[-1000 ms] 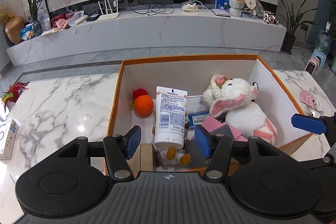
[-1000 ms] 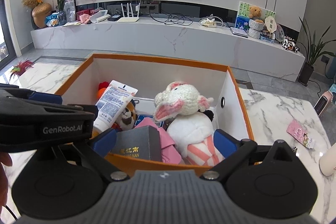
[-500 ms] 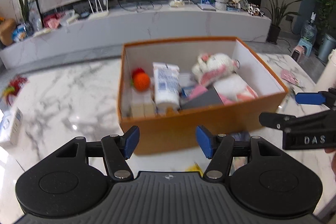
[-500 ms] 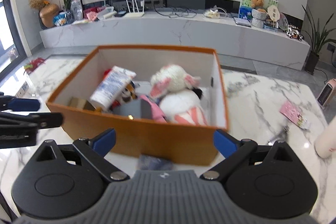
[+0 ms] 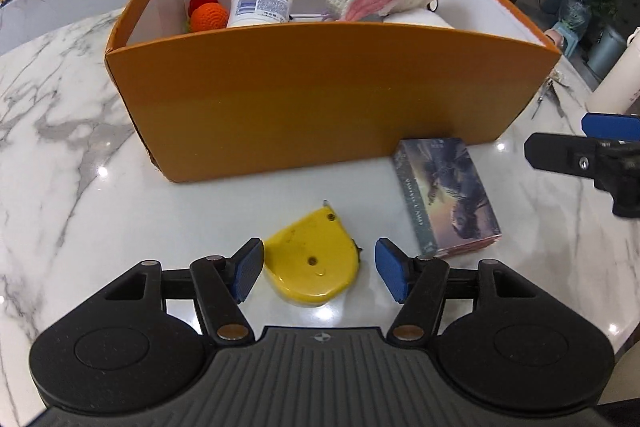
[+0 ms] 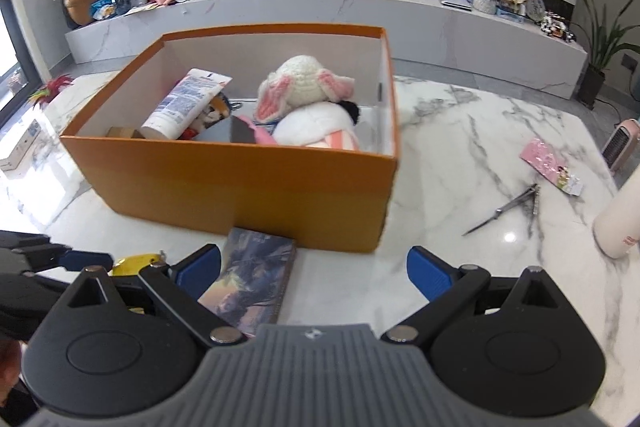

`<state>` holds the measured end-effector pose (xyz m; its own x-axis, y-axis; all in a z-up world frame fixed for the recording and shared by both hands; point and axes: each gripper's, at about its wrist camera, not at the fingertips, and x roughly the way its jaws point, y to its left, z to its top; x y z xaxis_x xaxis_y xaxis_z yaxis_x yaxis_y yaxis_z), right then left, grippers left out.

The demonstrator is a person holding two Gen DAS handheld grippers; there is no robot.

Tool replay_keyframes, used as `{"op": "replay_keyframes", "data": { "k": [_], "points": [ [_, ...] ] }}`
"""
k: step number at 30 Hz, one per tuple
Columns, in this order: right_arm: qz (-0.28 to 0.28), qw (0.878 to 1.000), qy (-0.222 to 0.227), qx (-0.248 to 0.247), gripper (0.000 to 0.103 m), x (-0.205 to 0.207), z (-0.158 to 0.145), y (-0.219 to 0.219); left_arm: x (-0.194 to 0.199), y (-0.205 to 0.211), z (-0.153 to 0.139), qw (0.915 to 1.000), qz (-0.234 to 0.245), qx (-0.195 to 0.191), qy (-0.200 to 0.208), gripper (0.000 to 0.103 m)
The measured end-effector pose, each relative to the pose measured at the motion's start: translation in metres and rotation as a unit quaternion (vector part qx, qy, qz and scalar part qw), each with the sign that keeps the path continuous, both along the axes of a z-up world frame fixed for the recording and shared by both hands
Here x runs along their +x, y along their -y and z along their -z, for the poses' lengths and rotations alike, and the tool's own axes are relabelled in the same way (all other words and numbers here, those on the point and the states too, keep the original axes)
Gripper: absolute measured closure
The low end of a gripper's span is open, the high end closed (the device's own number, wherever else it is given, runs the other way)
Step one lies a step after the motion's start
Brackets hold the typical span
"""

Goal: Organize objects
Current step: 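Grasp the yellow tape measure with the left tool while the right tool grasps the card box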

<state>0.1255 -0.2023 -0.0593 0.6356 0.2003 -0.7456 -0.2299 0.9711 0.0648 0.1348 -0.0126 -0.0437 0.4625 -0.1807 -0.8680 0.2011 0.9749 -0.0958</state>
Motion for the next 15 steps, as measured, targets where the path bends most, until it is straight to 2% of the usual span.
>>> {"op": "replay_keyframes", "data": {
  "k": [2,4,10,15],
  "points": [
    [-0.008,1.0,-0.008,0.005,0.004,0.001,0.005,-0.005,0.004,-0.002,0.005,0.9999,-0.008,0.002,-0.014,0.03],
    [-0.012,1.0,-0.014,0.008,0.004,0.003,0.01,-0.01,0.007,-0.008,0.013,0.9994,-0.018,-0.007,-0.029,0.026],
    [-0.002,0.999,-0.036,-0.001,0.004,0.015,0.032,-0.021,0.01,-0.019,0.014,0.9991,-0.039,-0.005,-0.015,0.026],
    [0.022,0.998,-0.06,0.011,0.005,0.026,0.05,-0.028,0.011,-0.024,0.014,0.9987,-0.048,-0.005,-0.018,0.027]
  ]
}}
